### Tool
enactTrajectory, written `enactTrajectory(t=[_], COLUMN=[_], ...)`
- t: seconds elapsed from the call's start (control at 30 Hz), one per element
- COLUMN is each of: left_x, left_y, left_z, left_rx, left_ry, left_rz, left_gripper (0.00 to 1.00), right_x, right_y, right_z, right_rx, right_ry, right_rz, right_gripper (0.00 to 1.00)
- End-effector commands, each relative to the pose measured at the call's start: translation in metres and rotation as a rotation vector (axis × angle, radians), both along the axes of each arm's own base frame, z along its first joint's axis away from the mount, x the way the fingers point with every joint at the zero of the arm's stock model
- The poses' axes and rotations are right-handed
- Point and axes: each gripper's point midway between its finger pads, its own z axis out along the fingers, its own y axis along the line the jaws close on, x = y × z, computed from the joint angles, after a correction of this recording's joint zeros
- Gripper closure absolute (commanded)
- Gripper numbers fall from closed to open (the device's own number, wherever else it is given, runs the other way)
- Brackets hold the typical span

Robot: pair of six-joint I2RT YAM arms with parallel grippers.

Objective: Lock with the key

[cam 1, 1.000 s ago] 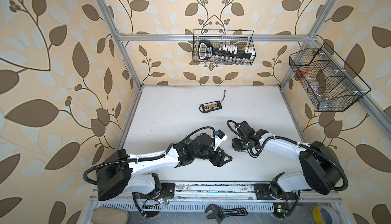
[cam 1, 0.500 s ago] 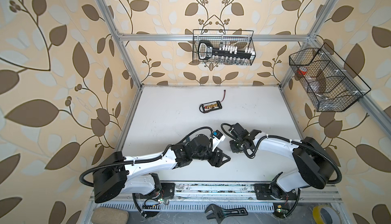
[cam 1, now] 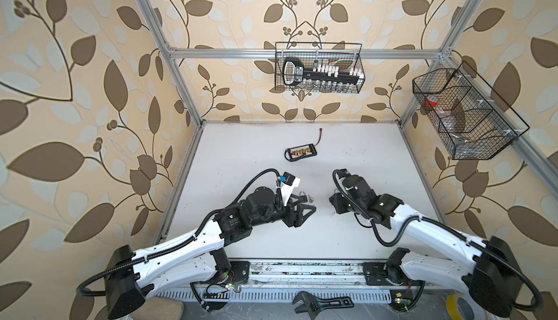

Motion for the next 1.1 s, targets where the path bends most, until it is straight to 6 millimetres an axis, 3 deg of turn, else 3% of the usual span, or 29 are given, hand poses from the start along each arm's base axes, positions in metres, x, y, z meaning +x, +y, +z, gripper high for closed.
enactTrajectory(t=[0.0,0.17,0.43,0.73,0.93,1.07], left_x=[0.010,0.028,0.040,0.040,0.025,0.015], left_y=[0.013,0.023,0.016,0.005,-0.008,-0.017], left_z=[0.002,0.013,0.032,0.068,0.093,0.105], left_rx=[-0.021,-0.102,-0.092,-0.072,-0.082,-0.098], left_ry=[0.051,0.104,0.069,-0.058,-0.147,-0.180], left_rz=[0.031,0.053,0.010,-0.089,-0.253,-0.356], left_gripper=[0.27,0.27,0.27,0.30,0.33,0.41], right_x=[-0.002,-0.004,-0.030,-0.058,-0.081,-0.095], right_y=[0.014,0.019,0.059,0.077,0.077,0.078], right_z=[0.028,0.060,0.103,0.103,0.123,0.139], right_rx=[0.115,0.206,0.412,0.379,0.549,0.635], right_ry=[-0.093,-0.161,-0.227,-0.164,-0.113,-0.125], right_rz=[0.062,0.086,0.343,0.639,0.874,0.999], right_gripper=[0.97,1.00,1.00,1.00,1.00,1.00])
